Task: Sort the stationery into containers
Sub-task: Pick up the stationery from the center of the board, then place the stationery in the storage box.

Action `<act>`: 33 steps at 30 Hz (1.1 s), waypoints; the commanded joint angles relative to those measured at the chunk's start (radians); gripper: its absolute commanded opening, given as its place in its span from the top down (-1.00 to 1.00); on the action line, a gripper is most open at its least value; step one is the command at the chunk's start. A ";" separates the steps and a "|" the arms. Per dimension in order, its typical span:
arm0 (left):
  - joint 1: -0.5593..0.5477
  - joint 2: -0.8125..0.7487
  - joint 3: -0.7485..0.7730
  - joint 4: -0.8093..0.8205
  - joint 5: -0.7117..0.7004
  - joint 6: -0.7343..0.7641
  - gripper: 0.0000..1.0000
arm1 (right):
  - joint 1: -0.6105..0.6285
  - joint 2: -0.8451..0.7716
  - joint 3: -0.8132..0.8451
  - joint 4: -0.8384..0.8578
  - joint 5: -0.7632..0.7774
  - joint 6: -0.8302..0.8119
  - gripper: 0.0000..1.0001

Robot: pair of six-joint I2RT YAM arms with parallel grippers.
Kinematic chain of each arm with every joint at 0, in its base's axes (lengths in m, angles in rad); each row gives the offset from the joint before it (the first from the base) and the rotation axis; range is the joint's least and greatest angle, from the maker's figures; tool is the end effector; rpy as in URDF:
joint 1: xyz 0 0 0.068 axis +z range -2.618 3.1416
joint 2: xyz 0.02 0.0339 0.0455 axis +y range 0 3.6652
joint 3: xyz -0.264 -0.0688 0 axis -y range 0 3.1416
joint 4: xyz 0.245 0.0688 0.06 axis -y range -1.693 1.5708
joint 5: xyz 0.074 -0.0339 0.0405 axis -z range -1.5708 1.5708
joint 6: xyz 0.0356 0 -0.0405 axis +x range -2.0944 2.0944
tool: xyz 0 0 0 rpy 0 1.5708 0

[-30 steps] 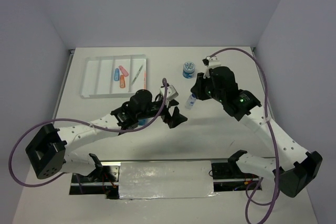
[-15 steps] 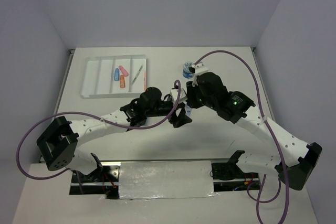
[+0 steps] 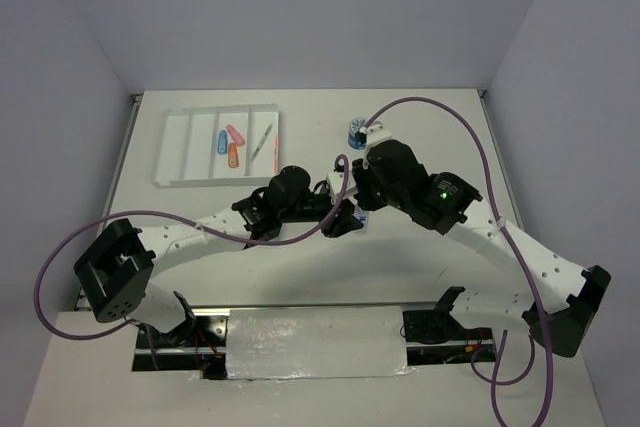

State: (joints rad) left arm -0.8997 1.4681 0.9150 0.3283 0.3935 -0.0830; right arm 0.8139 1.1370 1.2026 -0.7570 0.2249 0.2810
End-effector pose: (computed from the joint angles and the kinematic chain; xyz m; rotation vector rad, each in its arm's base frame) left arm 0.1989 -0.2725 0.2746 1.0217 1.6084 -1.0385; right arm 0.1660 0.1642 0.3597 -0.4793 2.2118 0.3355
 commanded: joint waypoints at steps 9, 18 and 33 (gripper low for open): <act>-0.019 0.005 0.021 0.103 0.056 -0.027 -0.12 | 0.034 -0.043 -0.015 0.160 -0.067 0.020 1.00; -0.021 -0.003 0.013 0.132 0.070 -0.043 0.13 | 0.033 -0.049 -0.029 0.179 -0.099 0.026 1.00; -0.019 -0.037 -0.038 0.189 -0.002 -0.078 1.00 | 0.016 -0.124 -0.106 0.262 -0.090 0.046 -0.36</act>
State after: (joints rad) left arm -0.9001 1.4555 0.8661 0.4118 0.3874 -0.1574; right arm 0.8085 1.0504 1.1076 -0.6582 0.2070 0.3080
